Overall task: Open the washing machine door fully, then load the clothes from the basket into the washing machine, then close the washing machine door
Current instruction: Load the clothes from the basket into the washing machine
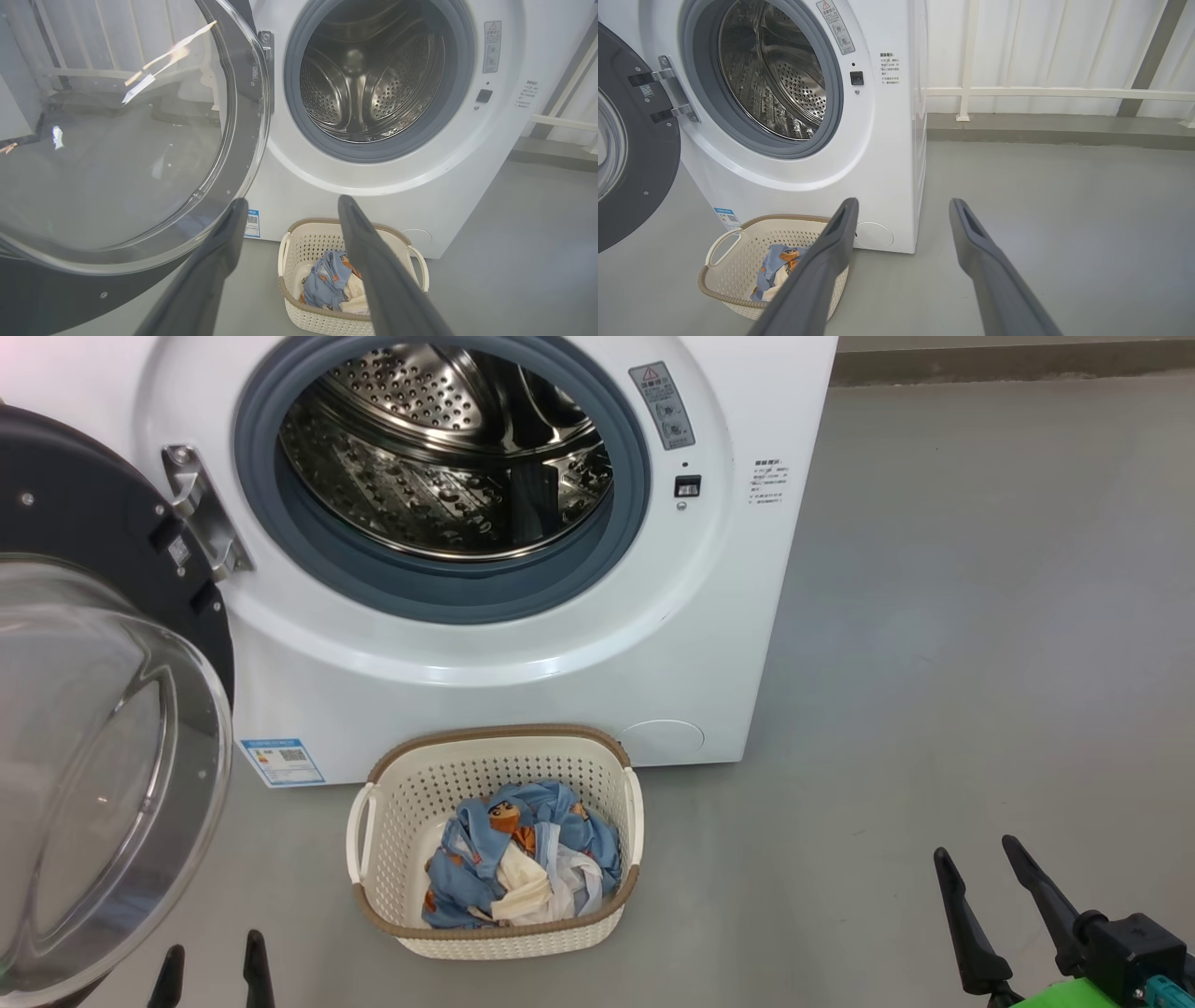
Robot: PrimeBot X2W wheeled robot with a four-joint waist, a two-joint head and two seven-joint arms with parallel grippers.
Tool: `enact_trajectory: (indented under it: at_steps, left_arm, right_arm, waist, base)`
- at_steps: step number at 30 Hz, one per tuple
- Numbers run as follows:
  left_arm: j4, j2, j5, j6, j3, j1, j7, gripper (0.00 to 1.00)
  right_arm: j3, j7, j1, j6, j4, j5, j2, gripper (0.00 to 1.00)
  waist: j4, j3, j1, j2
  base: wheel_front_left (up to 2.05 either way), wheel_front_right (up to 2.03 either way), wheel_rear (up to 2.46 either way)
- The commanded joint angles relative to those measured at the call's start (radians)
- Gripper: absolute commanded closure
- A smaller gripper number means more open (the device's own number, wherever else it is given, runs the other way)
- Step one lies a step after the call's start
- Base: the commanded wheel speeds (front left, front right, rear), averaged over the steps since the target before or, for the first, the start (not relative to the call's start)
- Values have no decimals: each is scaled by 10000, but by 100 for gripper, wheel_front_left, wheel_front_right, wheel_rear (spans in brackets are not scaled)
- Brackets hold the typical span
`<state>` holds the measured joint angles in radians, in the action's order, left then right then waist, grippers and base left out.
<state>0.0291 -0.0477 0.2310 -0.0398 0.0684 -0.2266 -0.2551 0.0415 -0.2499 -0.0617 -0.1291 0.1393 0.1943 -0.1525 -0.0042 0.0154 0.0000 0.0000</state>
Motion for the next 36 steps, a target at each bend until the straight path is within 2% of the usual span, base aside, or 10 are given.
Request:
enact_trajectory:
  at_steps: [1, 36]
  left_arm:
    - [275, -29, -142, 47, 294, 195, -66, 0]
    - [61, -26, -29, 139, 63, 145, -66, 0]
  right_arm:
    - [-225, -118, 169, -16, -246, 40, -94, 0]
    - [-238, -118, 202, -16, -242, 72, -69, 0]
  waist:
    - [4, -1, 0, 0]
    - [91, 98, 0, 0]
  base:
    - [0, 0, 0]
    - [4, -4, 0]
